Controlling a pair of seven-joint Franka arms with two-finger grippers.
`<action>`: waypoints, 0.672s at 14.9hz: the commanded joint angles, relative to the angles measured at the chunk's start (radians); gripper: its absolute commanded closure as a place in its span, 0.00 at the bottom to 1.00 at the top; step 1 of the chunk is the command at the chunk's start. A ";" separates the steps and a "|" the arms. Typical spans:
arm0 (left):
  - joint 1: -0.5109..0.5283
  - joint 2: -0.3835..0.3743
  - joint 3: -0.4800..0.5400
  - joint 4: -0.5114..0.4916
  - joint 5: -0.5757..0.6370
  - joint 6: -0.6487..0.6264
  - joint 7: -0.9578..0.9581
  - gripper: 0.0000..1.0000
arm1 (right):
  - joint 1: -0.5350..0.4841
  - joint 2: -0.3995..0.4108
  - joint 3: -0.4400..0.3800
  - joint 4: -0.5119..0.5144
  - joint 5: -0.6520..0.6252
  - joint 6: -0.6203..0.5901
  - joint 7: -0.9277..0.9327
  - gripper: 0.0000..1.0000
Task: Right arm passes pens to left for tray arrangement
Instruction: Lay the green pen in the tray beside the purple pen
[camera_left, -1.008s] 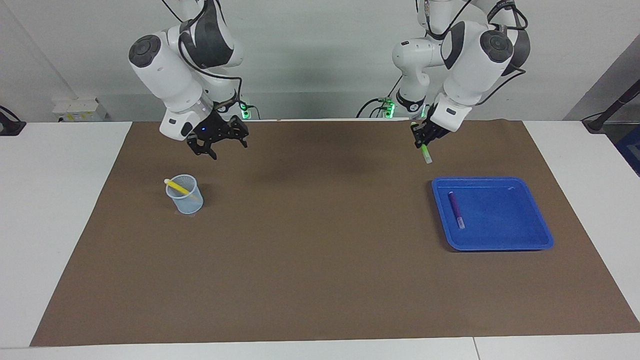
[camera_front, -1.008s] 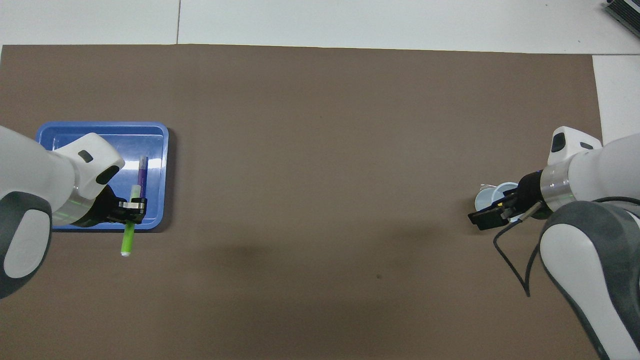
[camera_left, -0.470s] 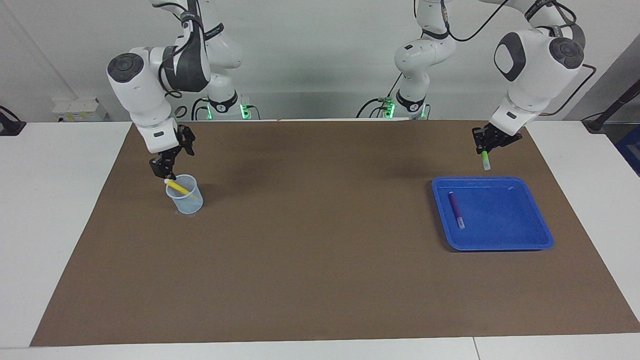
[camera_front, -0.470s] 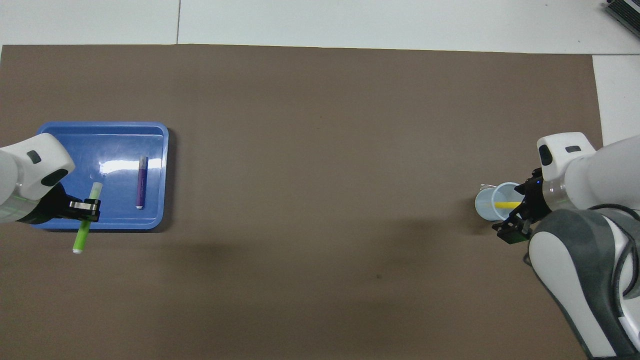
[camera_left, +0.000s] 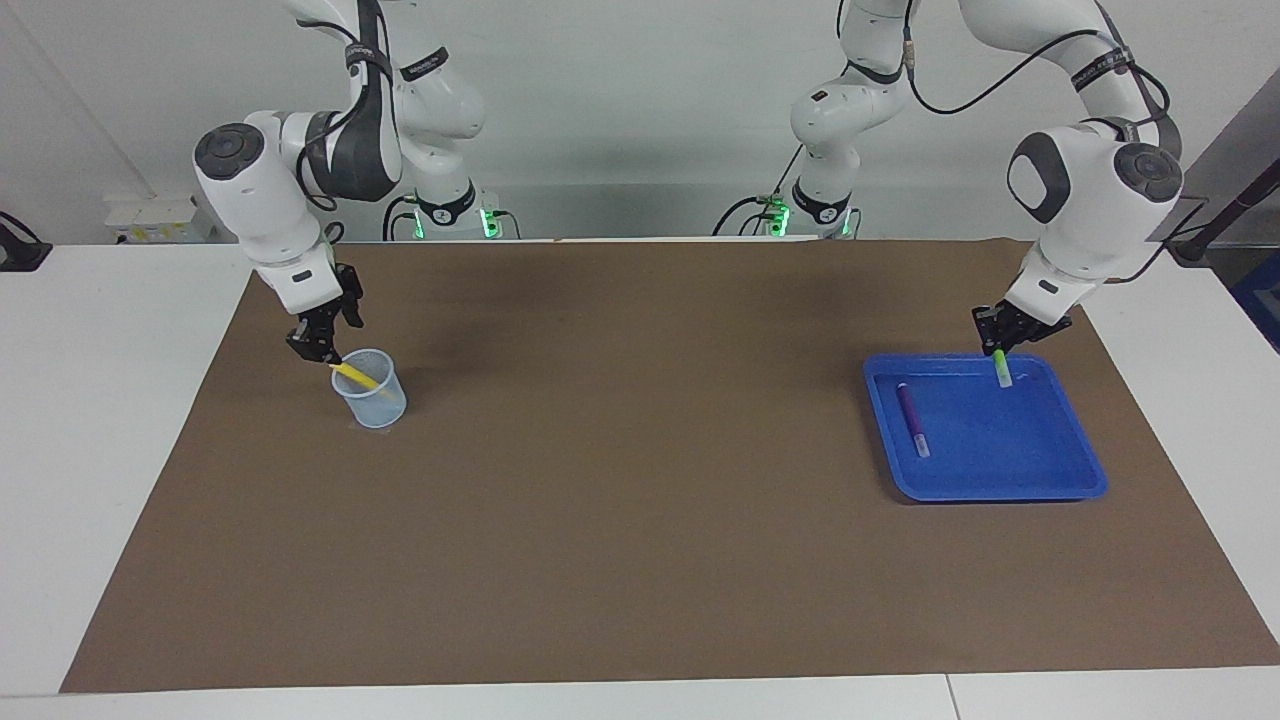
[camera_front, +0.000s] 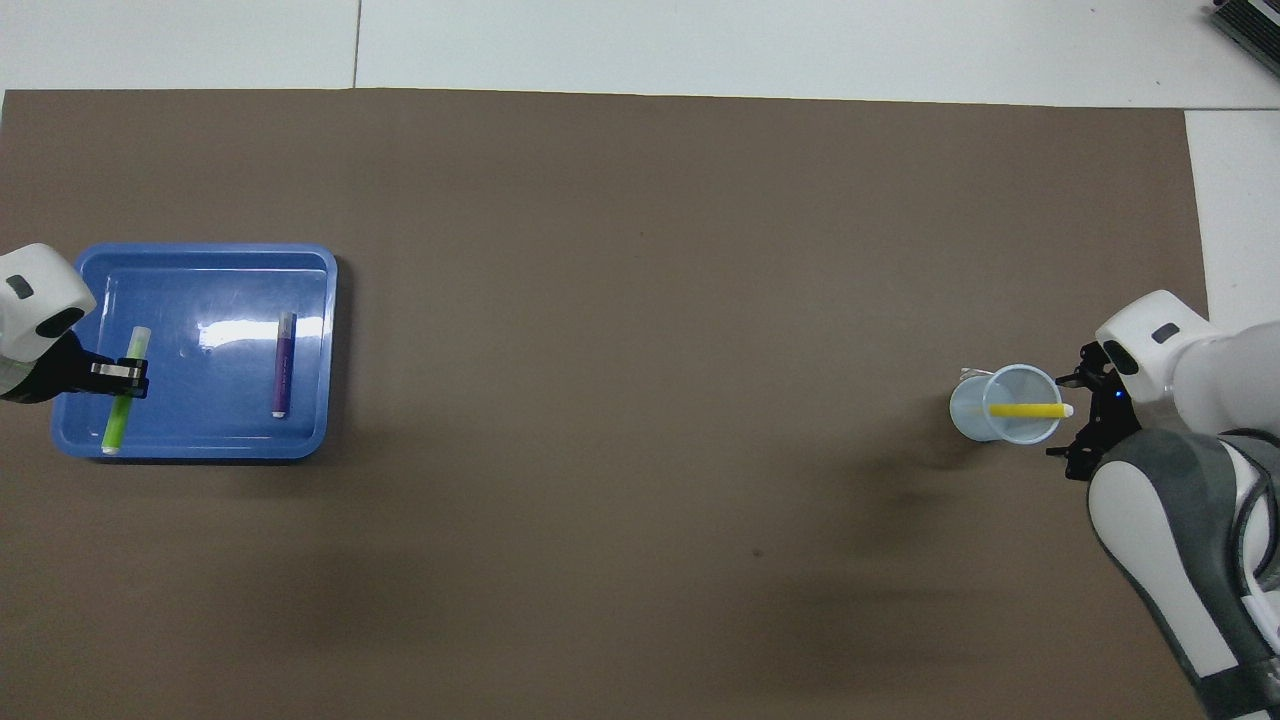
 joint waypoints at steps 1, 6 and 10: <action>0.014 0.040 -0.011 -0.006 0.033 0.070 -0.001 1.00 | -0.052 0.026 0.014 -0.015 -0.024 0.056 -0.092 0.37; 0.014 0.114 -0.006 -0.024 0.037 0.177 -0.020 1.00 | -0.057 0.049 0.016 -0.016 -0.024 0.087 -0.131 0.61; 0.016 0.163 -0.004 -0.052 0.051 0.269 -0.046 1.00 | -0.054 0.049 0.017 -0.018 -0.020 0.084 -0.125 0.68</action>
